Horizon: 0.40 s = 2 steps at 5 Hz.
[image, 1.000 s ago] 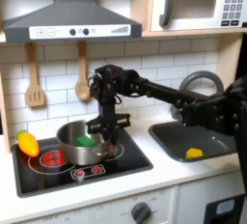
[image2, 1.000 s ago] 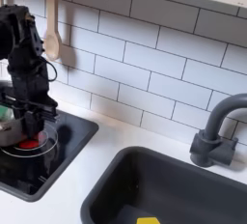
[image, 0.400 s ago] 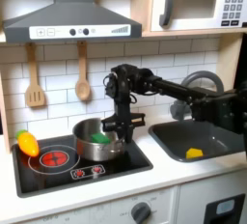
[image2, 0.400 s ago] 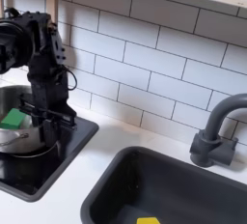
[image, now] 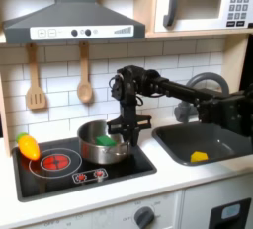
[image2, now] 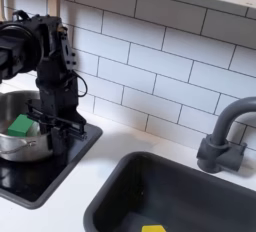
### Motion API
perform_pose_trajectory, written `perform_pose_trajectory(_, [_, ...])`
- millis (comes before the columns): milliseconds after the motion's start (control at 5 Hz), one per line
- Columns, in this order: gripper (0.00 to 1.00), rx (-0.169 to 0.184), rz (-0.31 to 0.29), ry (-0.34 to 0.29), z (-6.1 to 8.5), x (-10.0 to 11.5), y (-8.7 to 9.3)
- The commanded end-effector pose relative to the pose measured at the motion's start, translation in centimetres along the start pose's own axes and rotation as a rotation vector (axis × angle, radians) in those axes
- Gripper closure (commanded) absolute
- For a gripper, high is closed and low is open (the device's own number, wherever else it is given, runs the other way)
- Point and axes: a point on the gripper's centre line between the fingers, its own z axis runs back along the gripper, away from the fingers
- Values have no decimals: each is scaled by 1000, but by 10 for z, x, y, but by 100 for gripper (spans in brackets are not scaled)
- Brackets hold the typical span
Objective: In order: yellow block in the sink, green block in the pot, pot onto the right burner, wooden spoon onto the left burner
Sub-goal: 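Slide the pot onto the right burner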
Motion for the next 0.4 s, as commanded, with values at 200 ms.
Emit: perform_pose_trajectory(200, [0, -10, 1, -27, 13, -3, 0])
